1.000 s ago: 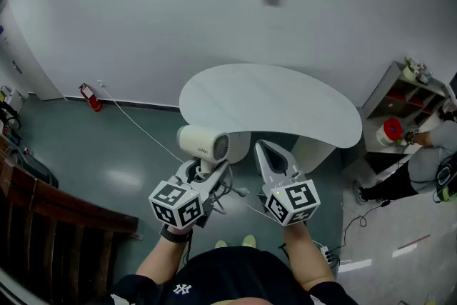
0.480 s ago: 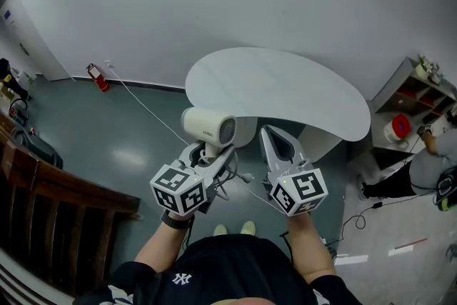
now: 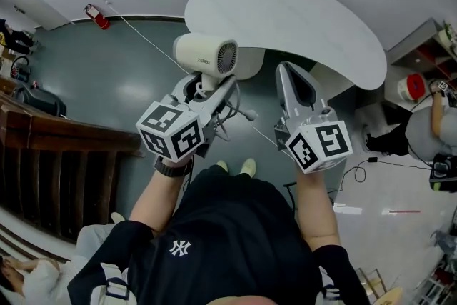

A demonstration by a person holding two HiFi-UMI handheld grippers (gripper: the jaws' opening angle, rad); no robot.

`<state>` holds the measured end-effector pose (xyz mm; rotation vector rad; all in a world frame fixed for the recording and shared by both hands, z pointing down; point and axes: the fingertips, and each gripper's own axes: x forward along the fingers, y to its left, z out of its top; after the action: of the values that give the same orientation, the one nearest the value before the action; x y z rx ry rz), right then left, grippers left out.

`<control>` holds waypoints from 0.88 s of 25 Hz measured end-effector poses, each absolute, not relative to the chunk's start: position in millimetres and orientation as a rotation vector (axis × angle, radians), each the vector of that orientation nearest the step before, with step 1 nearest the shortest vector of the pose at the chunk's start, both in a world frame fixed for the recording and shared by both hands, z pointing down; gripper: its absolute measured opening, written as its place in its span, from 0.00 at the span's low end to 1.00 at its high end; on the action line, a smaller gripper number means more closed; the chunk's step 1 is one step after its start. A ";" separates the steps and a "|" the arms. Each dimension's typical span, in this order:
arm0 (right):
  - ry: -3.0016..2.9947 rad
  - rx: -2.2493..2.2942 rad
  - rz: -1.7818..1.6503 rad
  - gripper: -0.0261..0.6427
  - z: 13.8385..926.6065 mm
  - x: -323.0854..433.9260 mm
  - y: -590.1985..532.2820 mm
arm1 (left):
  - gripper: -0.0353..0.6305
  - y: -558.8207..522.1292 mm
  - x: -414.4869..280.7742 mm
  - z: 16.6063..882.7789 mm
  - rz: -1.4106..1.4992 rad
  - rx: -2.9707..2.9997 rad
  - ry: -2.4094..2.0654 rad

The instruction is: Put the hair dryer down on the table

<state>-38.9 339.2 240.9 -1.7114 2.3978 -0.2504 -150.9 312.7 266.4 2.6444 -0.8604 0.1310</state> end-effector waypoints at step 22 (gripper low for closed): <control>2.393 -1.785 -0.326 0.07 291.6 4.2 211.2 | 0.34 181.4 -104.8 322.8 0.216 2.596 -0.832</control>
<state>4.2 211.2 291.6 -1.7851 2.3929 -0.3259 -104.8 181.4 322.8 2.5960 -0.8322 0.2162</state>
